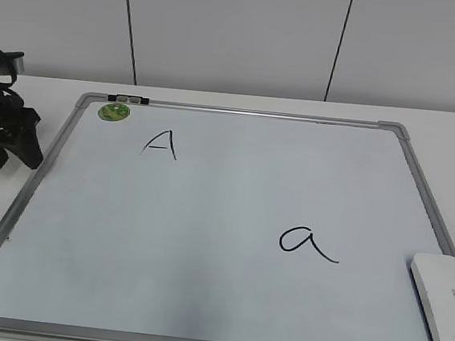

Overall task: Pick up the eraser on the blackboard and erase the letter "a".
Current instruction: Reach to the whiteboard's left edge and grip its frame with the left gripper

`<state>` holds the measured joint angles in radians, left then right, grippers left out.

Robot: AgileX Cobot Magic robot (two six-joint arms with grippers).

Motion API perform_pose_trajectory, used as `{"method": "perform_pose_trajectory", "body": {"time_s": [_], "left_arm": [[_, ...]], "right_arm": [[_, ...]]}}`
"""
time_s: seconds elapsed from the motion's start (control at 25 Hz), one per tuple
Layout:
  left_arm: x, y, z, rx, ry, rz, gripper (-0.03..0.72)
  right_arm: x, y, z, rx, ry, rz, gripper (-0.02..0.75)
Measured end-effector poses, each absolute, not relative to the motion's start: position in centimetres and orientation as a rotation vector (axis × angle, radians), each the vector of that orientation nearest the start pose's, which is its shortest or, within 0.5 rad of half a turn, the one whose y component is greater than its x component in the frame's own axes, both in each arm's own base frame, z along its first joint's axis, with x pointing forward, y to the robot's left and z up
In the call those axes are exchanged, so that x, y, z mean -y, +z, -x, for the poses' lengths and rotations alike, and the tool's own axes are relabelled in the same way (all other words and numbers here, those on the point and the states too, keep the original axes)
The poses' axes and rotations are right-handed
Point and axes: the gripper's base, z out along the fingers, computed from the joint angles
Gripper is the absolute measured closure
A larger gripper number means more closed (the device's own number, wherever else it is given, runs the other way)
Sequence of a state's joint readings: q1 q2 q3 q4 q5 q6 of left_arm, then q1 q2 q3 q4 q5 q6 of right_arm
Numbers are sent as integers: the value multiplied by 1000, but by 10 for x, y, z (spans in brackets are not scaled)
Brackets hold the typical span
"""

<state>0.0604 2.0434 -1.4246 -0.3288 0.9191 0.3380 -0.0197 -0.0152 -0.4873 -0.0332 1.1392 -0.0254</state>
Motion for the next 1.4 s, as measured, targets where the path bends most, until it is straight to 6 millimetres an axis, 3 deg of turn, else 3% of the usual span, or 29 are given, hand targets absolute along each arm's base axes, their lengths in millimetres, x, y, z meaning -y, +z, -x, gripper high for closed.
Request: {"method": "perform_pose_trajectory", "body": {"time_s": [0.2,0.56,0.72,1.4], "left_arm": [[-9,153,-412,-2955,-406,-118,221],[-15,136,-418,-2986,-516,-66,320],[-14,139,-424,-2969,-540,-61,361],[-13,126,-427,-2999,-588,-48,424]], "right_arm": [[3,267,9,-2121,-67,3,151],[3,267,9,-2121,-67,3,151],[3,267,9,-2121,-67,3,151],[3,267,9,-2121,-67,3,152]]}}
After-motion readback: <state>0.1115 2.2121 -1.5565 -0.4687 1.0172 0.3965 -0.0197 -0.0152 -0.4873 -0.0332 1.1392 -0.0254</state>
